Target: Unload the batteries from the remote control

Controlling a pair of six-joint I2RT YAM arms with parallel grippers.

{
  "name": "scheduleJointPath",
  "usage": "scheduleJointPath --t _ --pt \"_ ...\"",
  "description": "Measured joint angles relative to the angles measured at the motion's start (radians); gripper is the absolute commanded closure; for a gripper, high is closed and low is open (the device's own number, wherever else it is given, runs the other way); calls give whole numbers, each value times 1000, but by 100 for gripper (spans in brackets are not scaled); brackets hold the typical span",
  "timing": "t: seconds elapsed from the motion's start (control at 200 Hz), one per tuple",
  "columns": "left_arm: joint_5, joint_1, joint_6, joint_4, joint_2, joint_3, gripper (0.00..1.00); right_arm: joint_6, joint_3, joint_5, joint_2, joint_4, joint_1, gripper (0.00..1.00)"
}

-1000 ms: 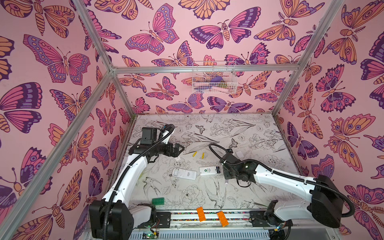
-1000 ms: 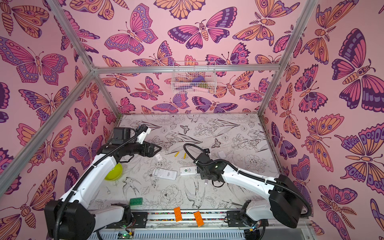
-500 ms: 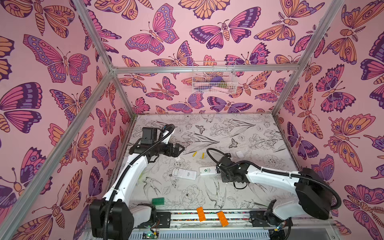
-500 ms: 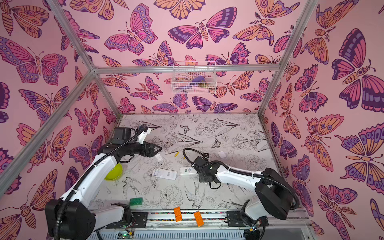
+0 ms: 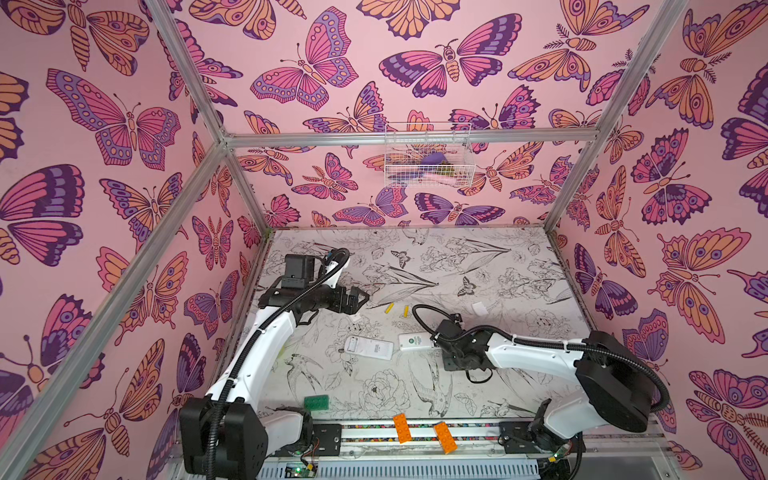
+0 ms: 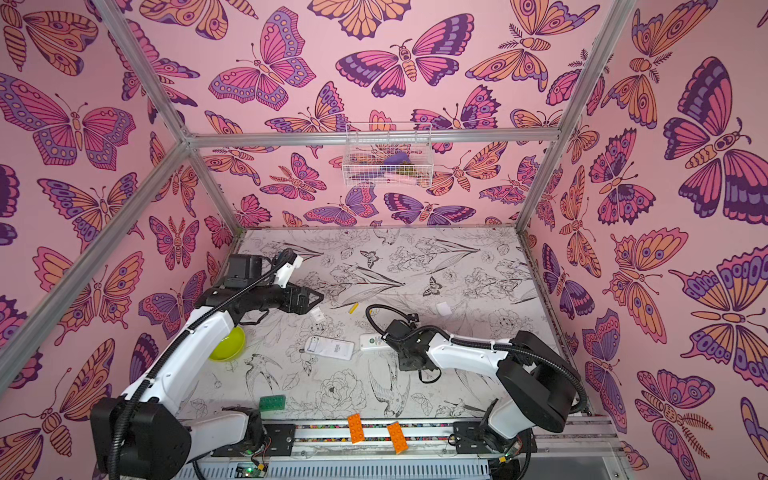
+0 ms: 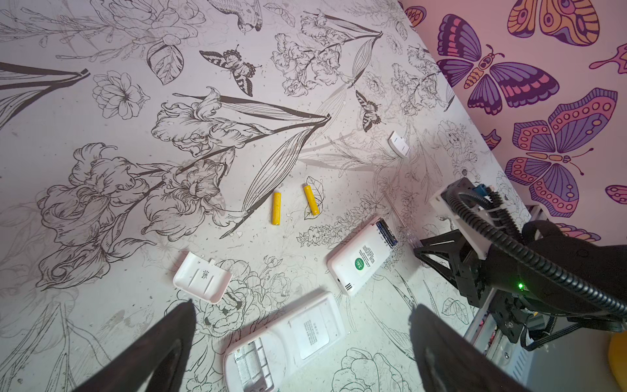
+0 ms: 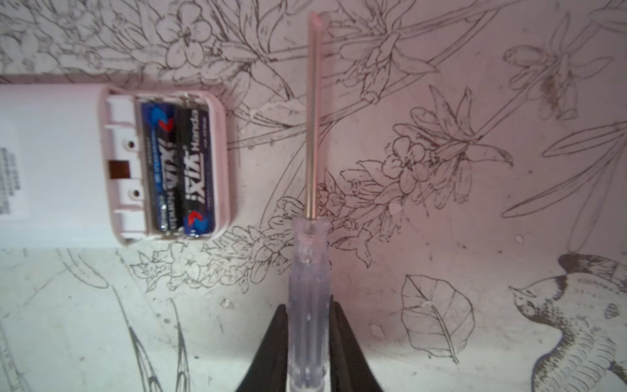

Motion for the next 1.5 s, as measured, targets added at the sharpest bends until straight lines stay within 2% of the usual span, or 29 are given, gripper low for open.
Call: scheduleJointPath --t 0.11,0.261,0.366,0.676,0.842,0.982,1.147,1.303,1.498 --pt "0 0 0 0 0 0 0 3 -4 11 0 16 0 91" --pt "3 0 0 0 0 0 0 -10 -21 21 -16 37 0 98" --pt "5 0 0 0 0 0 0 -66 -51 19 -66 46 -2 100" --pt "47 0 11 -1 0 0 0 -391 -107 -31 -365 183 -4 100" --pt "119 -8 43 -3 -2 -2 3 -587 -143 -133 -477 291 -5 100" --pt "200 -18 63 -6 -2 -4 6 -704 -174 -207 -530 341 -5 100" --pt "282 -35 82 -8 -2 -9 8 -785 -175 -265 -531 383 -5 100" --pt "340 -58 56 -5 -2 -10 9 -851 -174 -213 -503 400 36 100" --pt "393 -79 -42 37 -1 -27 11 -1028 -172 -2 -443 435 145 100"
